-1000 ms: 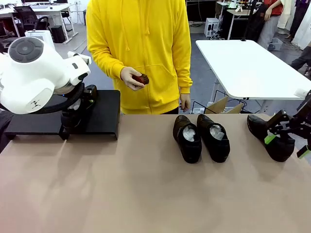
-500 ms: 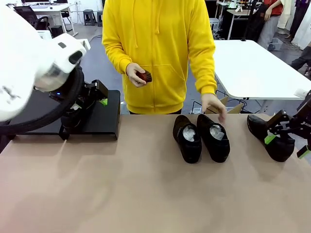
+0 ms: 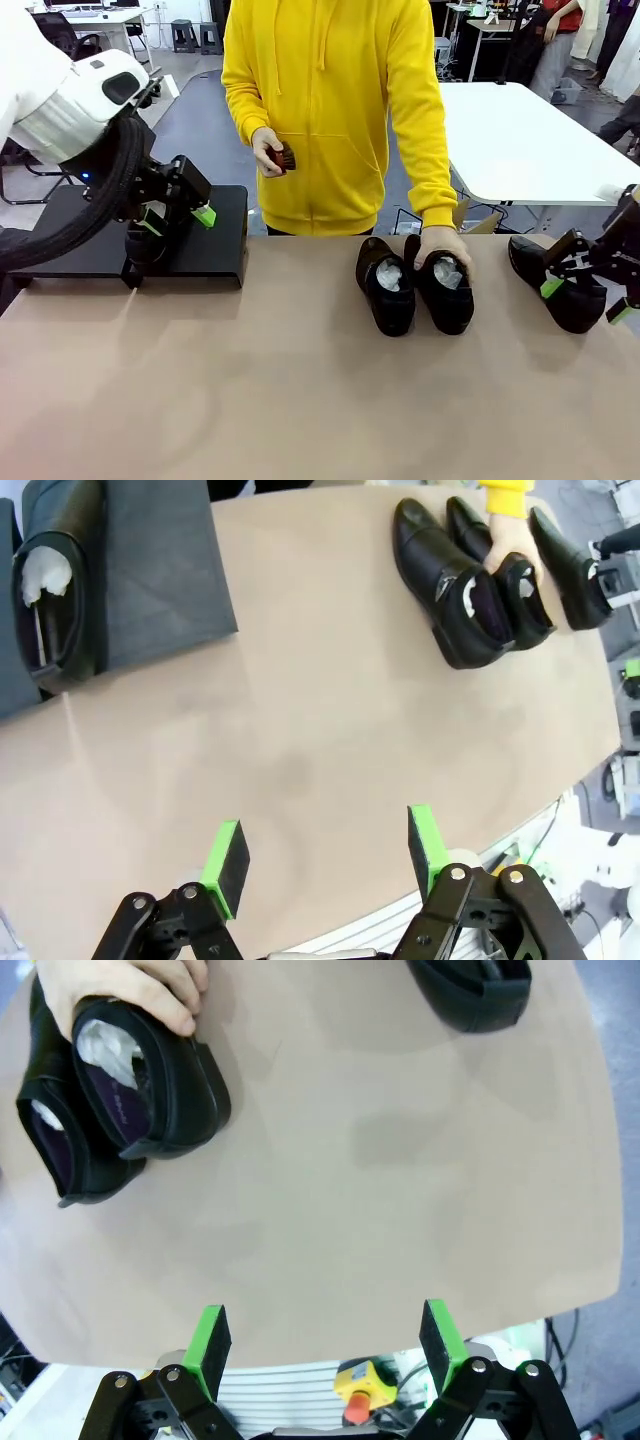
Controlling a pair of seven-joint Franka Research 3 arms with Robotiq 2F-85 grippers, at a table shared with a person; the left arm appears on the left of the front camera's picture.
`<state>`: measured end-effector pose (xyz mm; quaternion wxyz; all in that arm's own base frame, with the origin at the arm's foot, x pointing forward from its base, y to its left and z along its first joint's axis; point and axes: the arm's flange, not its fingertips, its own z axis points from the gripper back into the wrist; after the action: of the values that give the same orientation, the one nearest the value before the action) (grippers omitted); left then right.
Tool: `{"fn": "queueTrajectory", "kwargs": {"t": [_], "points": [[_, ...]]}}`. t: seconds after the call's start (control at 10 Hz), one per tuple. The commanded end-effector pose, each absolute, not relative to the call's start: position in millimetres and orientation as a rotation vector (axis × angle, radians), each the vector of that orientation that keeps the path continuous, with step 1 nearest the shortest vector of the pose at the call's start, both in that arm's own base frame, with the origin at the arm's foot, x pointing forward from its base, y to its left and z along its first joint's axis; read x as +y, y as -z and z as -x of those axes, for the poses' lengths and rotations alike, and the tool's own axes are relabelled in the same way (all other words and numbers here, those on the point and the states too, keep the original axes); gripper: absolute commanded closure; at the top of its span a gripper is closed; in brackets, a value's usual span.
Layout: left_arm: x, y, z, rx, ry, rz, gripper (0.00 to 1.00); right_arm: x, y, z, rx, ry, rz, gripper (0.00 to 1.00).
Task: Organize the shoes by placing them on the stand.
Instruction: Pick up one Shoe and place it in the middle of the table.
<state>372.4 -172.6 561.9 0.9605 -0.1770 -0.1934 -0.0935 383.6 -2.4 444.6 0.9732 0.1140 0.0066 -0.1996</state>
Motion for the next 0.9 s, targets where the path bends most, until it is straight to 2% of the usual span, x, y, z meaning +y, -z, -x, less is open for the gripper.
{"fn": "queueTrajectory", "kwargs": {"t": [0.0, 0.5, 0.8], "points": [[-176, -558, -367, -0.418, 0.185, 0.367, 0.17, -6, -446, -396, 0.016, 0.376, -0.172, 0.00], [-176, -558, -367, -0.418, 0.185, 0.367, 0.17, -16, -444, -388, -0.004, 0.424, -0.166, 0.00], [-176, -558, -367, -0.418, 0.185, 0.367, 0.17, -27, -451, -425, -0.109, 0.294, -0.124, 0.00]]}}
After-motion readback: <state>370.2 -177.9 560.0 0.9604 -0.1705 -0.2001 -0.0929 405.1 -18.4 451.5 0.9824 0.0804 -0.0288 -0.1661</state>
